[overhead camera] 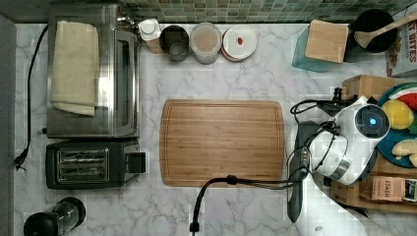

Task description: Close the drawer.

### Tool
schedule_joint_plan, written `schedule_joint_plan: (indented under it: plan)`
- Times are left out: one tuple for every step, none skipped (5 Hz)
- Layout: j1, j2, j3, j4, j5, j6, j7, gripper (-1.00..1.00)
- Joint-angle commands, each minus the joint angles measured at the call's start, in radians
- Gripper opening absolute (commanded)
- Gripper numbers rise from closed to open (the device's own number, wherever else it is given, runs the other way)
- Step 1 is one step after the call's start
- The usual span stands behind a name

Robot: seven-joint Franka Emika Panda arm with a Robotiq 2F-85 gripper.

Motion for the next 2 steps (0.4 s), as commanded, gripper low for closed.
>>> schedule_joint_plan:
  plan:
    - [-0.076, -0.008, -0.123, 0.134, -0.087, 0.047, 0.031, -1.00]
    - [-0.081, -0.009, -0.119, 0.134, -0.089, 0.047, 0.032, -1.00]
